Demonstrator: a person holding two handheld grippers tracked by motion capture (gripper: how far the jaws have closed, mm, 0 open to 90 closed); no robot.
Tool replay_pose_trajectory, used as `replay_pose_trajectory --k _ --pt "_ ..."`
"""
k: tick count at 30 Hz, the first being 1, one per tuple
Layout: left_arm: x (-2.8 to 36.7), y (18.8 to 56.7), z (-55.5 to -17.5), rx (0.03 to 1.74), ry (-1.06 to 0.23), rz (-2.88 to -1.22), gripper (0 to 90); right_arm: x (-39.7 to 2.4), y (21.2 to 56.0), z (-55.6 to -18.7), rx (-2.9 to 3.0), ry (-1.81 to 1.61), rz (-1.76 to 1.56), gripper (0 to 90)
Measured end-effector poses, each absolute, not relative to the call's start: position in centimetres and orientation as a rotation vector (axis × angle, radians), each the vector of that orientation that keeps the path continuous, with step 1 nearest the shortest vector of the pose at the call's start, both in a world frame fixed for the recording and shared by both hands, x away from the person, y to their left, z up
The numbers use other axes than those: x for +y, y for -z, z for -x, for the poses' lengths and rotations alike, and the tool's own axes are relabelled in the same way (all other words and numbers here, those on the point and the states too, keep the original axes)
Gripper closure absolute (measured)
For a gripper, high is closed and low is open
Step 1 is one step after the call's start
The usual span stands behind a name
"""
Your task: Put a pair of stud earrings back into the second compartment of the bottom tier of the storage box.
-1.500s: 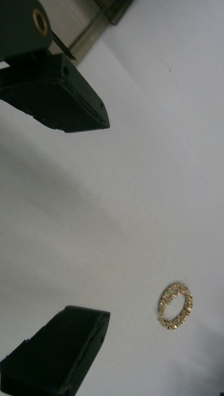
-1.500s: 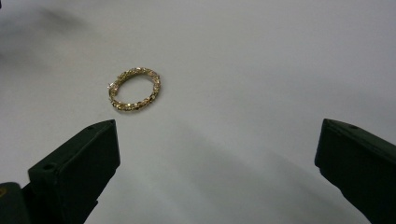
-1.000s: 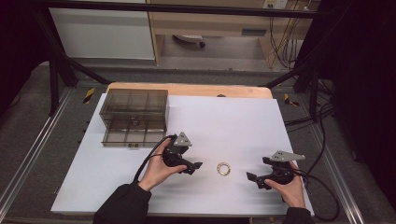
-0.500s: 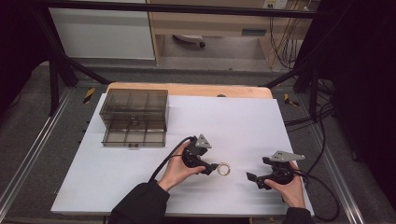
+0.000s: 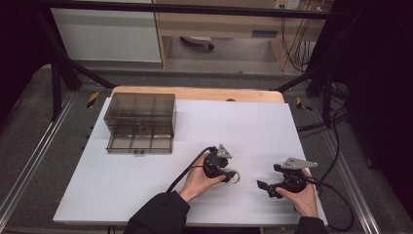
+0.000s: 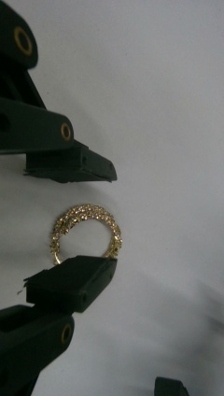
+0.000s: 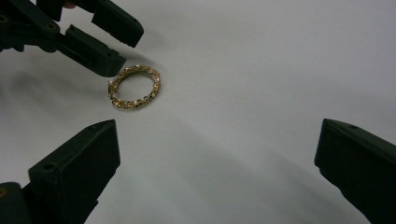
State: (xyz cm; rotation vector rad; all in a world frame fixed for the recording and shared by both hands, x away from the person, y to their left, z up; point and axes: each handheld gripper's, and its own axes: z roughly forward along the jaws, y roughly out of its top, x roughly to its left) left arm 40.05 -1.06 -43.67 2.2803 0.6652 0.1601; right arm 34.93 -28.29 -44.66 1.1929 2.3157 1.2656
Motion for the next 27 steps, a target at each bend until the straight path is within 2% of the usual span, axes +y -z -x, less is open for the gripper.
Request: replay_pose_trajectory --k 1,9,27 --pt "-1.1 43.7 -40.1 0.665 -0.164 -2.284 58.4 -28.3 44.7 -35.0 2.317 -1.264 -1.189 0.7" --pt "-1.8 44.3 -40.0 0.665 -0.182 -2.302 71.8 -28.3 44.7 -34.9 2.318 -1.266 -1.191 0.8" --pt "-2.2 44.4 -40.1 0.634 -0.228 -2.33 85.6 -28.3 44.7 -34.9 2.317 -1.269 -1.187 1.0"
